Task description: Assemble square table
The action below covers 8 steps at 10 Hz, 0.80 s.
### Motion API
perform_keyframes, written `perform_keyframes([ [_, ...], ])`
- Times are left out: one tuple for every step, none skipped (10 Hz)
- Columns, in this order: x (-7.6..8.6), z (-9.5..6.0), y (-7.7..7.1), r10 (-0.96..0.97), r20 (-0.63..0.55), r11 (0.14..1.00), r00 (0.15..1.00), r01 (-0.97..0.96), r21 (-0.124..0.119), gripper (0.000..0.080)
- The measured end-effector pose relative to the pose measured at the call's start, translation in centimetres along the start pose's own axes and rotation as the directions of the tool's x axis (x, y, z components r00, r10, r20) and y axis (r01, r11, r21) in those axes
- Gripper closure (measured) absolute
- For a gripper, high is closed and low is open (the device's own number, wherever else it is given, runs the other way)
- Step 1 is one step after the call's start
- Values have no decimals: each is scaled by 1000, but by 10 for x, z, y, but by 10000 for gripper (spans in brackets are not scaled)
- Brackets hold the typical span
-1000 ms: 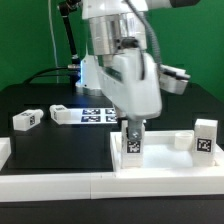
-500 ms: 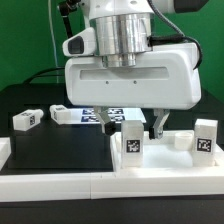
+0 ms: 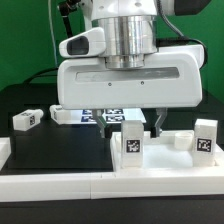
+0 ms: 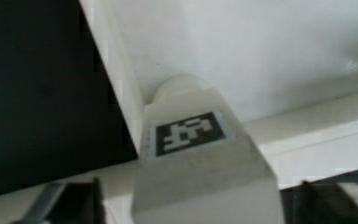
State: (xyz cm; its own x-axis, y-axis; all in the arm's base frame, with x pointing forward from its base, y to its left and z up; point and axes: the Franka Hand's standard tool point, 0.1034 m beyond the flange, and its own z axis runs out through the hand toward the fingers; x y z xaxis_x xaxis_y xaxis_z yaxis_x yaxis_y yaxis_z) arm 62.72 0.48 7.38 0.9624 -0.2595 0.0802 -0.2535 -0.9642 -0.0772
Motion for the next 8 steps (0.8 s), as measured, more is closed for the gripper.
perform_keyframes([
  [0, 0, 0, 29, 0, 1000, 1000, -29, 0, 378],
  [0, 0, 0, 100, 0, 995, 995, -100, 1, 378],
  [0, 0, 1, 186, 0, 983, 983, -186, 0, 510],
  [0, 0, 1, 251, 0, 968, 968, -251, -1, 510],
  [0, 1, 1, 334, 1, 943, 943, -334, -2, 510],
  [1, 1, 2, 460, 10, 888, 888, -460, -9, 510],
  [2, 1, 3, 593, 22, 805, 805, -592, -23, 510],
  [1, 2, 4, 736, 31, 677, 676, -736, -30, 510],
])
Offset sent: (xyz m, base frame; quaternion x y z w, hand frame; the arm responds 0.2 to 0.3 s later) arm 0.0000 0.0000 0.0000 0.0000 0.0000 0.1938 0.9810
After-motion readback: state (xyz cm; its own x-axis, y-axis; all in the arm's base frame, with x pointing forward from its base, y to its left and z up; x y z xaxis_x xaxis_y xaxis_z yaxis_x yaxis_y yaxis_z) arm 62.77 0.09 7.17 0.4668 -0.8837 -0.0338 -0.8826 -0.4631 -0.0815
